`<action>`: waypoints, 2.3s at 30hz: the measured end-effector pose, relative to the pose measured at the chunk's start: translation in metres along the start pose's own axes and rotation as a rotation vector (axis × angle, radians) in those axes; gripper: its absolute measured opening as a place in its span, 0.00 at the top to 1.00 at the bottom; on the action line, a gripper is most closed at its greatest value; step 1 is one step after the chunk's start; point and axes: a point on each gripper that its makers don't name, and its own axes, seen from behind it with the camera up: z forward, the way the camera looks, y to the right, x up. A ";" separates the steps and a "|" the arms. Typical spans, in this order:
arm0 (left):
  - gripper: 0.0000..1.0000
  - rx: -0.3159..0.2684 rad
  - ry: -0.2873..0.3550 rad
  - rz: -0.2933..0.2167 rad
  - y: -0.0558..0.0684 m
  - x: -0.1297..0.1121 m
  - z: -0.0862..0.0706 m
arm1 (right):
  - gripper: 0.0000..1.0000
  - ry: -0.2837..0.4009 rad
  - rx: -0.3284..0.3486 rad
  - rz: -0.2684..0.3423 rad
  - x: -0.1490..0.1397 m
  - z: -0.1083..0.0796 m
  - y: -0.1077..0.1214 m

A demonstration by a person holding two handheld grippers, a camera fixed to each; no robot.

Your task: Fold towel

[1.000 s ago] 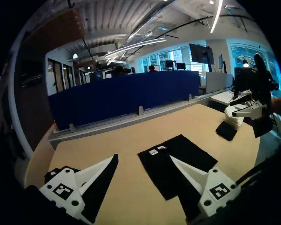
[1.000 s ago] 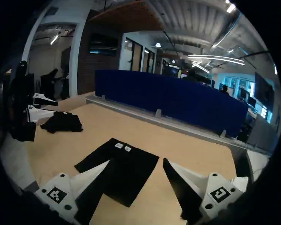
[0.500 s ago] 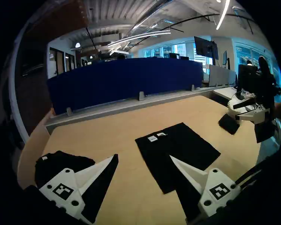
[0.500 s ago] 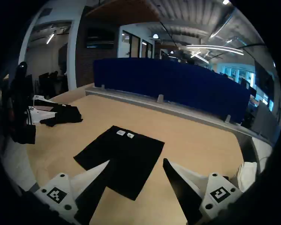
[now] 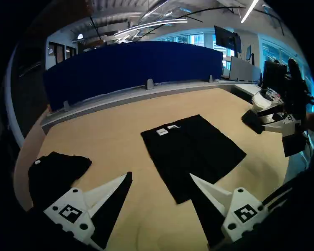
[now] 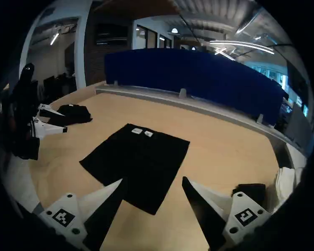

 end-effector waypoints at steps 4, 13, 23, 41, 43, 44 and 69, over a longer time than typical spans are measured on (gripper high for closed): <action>0.09 -0.019 -0.032 0.011 0.006 -0.014 0.009 | 0.00 -0.034 0.010 0.002 -0.018 0.010 -0.002; 0.09 -0.071 -0.108 0.039 0.023 -0.044 0.032 | 0.00 -0.100 0.027 -0.001 -0.053 0.032 -0.004; 0.09 -0.121 -0.180 0.058 0.039 -0.071 0.051 | 0.00 -0.162 0.039 0.000 -0.082 0.051 -0.004; 0.09 -0.183 -0.308 0.088 0.055 -0.110 0.065 | 0.01 -0.218 0.053 0.029 -0.110 0.067 -0.005; 0.09 -0.183 -0.311 0.093 0.055 -0.109 0.065 | 0.02 -0.221 0.054 0.027 -0.112 0.067 -0.005; 0.09 -0.183 -0.313 0.096 0.054 -0.109 0.065 | 0.02 -0.224 0.054 0.026 -0.113 0.068 -0.005; 0.38 -0.182 -0.354 0.143 0.059 -0.111 0.061 | 0.54 -0.267 0.068 0.003 -0.126 0.062 -0.004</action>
